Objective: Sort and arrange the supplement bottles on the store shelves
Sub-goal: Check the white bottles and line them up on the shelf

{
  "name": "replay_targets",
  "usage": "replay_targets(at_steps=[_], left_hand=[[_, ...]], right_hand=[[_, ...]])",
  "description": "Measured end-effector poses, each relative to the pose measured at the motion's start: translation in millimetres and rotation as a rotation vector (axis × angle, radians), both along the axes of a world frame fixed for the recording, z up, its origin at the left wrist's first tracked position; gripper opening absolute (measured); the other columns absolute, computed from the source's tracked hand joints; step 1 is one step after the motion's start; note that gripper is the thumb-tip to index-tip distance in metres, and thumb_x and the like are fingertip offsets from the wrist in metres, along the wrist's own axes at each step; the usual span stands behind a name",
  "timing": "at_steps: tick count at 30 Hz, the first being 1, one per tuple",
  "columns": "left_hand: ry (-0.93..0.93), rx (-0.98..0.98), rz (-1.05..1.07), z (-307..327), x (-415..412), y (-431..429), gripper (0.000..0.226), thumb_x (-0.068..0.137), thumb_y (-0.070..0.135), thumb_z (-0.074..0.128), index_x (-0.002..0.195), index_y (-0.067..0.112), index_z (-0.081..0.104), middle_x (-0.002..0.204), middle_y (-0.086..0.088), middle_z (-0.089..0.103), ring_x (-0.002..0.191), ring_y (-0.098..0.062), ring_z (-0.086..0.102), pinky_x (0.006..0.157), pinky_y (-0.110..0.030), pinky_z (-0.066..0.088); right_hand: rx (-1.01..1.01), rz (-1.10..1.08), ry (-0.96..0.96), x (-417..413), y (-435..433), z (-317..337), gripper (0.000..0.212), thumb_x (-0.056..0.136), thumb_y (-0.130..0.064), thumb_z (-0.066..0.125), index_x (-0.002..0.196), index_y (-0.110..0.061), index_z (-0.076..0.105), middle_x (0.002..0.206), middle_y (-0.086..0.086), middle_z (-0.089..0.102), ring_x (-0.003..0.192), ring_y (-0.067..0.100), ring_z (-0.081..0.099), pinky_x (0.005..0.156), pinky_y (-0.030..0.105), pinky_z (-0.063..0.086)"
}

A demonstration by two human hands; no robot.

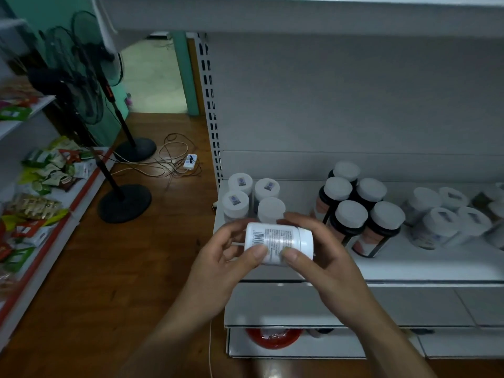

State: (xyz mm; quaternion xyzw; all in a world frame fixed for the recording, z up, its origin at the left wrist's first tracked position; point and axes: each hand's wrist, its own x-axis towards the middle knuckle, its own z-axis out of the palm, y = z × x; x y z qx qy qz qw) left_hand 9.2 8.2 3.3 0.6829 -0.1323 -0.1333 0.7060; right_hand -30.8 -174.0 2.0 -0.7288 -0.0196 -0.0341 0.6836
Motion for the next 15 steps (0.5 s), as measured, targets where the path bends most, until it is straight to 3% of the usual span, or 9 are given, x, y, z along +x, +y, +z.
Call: replay_targets(at_steps=[2,4,8,10,13,15], left_hand=[[0.002,0.008,-0.023,0.4,0.6,0.9,0.04,0.081,0.04,0.073,0.116,0.029,0.056,0.105,0.018,0.071,0.102,-0.003,0.067,0.075,-0.015,0.053],[0.002,-0.004,-0.078,-0.8,0.9,4.5,0.055,0.078,0.035,0.077,0.126,0.031,0.051,0.114,0.014,0.068,0.109,-0.008,0.066,0.079,-0.02,0.055],[-0.05,-0.025,-0.056,-0.3,2.2,7.1,0.053,0.073,0.027,0.081,0.122,0.025,0.058,0.112,0.008,0.069,0.106,-0.013,0.068,0.076,-0.023,0.057],[-0.04,-0.061,0.0,0.6,1.9,4.8,0.044,0.076,0.03,0.08,0.115,0.023,0.061,0.105,0.01,0.072,0.102,-0.011,0.069,0.073,-0.019,0.056],[-0.01,-0.069,0.0,1.2,0.2,3.5,0.037,0.086,0.03,0.072,0.118,0.023,0.058,0.106,0.01,0.072,0.102,-0.009,0.068,0.074,-0.018,0.055],[-0.045,-0.063,-0.038,-0.9,-0.8,6.0,0.053,0.082,0.025,0.075,0.129,0.027,0.051,0.118,0.007,0.068,0.112,-0.013,0.065,0.083,-0.022,0.055]], right_hand=[[0.026,-0.058,0.006,1.9,2.9,2.1,0.032,0.081,-0.032,0.066,0.113,-0.033,0.066,0.106,-0.008,0.07,0.097,0.01,0.067,0.073,0.022,0.054],[0.053,-0.084,0.047,3.7,4.9,2.9,0.03,0.081,-0.038,0.064,0.109,-0.031,0.068,0.1,-0.009,0.071,0.091,0.008,0.068,0.069,0.021,0.054],[0.003,-0.029,0.053,4.3,5.0,2.7,0.043,0.086,-0.046,0.066,0.126,-0.034,0.057,0.116,-0.02,0.066,0.107,0.0,0.062,0.079,0.015,0.05],[0.035,0.029,0.021,3.6,4.9,1.0,0.054,0.08,-0.04,0.069,0.131,-0.032,0.053,0.123,-0.013,0.064,0.114,0.007,0.06,0.084,0.02,0.052],[0.09,0.008,0.009,5.1,6.5,0.0,0.051,0.077,-0.034,0.073,0.125,-0.032,0.057,0.115,-0.007,0.068,0.107,0.014,0.065,0.078,0.027,0.056],[0.101,-0.045,0.027,7.3,9.0,0.7,0.045,0.078,-0.037,0.07,0.122,-0.032,0.059,0.107,-0.009,0.071,0.099,0.015,0.068,0.072,0.028,0.057]])
